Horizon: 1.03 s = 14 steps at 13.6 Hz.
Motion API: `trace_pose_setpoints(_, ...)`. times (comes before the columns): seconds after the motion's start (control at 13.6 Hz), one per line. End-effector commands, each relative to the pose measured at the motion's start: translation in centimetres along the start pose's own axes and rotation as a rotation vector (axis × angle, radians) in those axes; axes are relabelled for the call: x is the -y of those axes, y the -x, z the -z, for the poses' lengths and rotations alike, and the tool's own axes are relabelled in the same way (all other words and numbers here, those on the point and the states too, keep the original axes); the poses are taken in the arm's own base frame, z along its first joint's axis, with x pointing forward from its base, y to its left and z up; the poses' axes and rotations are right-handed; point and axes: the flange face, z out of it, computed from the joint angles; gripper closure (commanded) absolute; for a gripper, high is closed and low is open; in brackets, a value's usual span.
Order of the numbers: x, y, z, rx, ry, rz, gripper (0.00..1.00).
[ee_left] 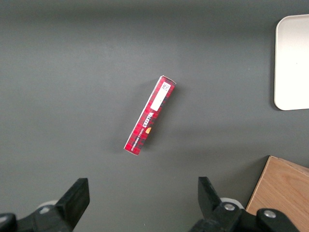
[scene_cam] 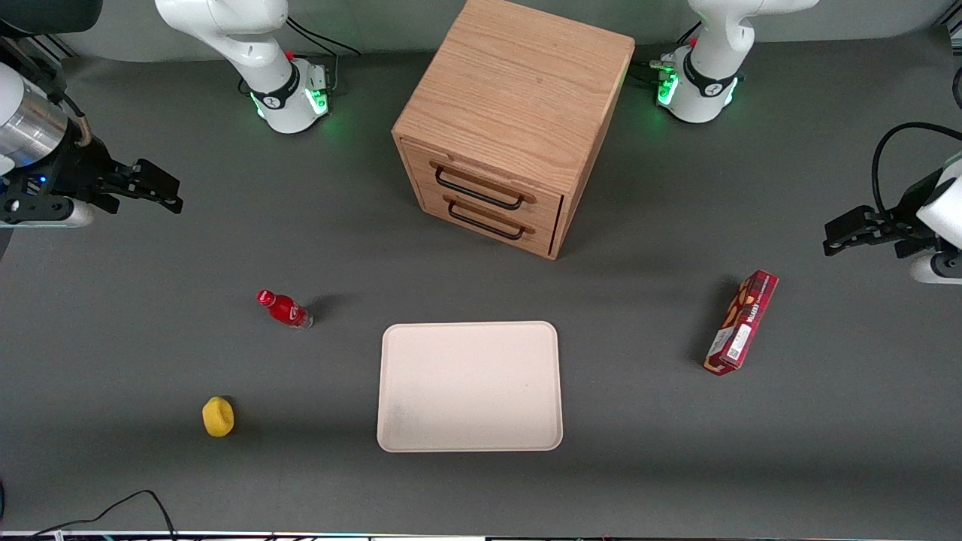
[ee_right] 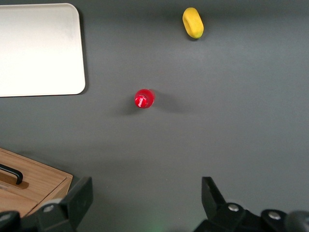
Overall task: Open upper drawer
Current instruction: 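Move the right gripper toward the upper drawer's black handle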
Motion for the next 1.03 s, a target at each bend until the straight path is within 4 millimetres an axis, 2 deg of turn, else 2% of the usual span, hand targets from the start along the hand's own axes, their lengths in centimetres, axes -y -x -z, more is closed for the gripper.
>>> trace_pose_setpoints(0.0,0.2,0.2,0.4,0.005,0.007,-0.018,0.0)
trace_pose_setpoints(0.15,0.6,0.1,0.6,-0.004,0.004,-0.013,0.0)
trace_pose_setpoints(0.29,1.9,-0.1,0.3,-0.007,-0.014,0.01,0.0)
trace_pose_setpoints(0.44,5.6,-0.2,0.9,-0.07,-0.06,0.066,0.0)
trace_pose_setpoints(0.66,11.4,-0.8,-1.2,-0.055,-0.169,0.165,0.0)
trace_pose_setpoints(0.88,18.7,0.6,-3.0,-0.003,-0.333,0.354,0.0)
trace_pose_setpoints(0.96,21.5,1.1,-3.1,-0.019,-0.372,0.392,0.0)
